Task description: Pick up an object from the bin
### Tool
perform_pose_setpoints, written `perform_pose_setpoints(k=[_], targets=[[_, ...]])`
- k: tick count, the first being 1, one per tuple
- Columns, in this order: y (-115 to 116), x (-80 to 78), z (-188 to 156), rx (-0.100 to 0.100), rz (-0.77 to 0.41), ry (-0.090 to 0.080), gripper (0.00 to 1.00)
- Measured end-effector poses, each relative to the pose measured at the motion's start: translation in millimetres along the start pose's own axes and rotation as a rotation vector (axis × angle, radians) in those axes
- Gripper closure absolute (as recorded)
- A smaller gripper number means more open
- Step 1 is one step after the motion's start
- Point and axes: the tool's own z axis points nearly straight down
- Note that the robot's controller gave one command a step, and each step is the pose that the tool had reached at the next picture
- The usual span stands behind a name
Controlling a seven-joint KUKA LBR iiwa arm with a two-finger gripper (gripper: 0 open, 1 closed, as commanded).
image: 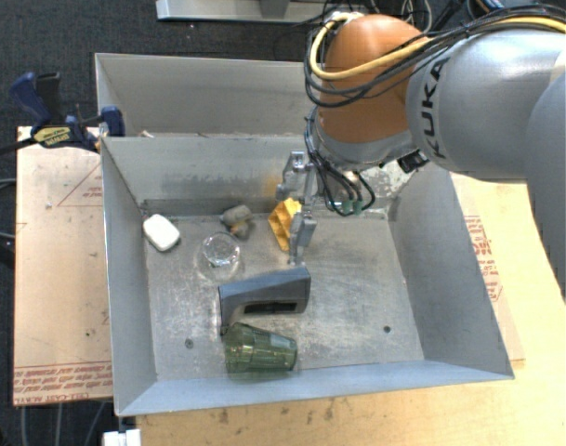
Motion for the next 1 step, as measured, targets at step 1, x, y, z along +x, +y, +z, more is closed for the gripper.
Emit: perform_pose_setpoints(k=[1], targets=[[-0.4,-1.7,-4.7,0.000,0.001,-0.008,0.00]])
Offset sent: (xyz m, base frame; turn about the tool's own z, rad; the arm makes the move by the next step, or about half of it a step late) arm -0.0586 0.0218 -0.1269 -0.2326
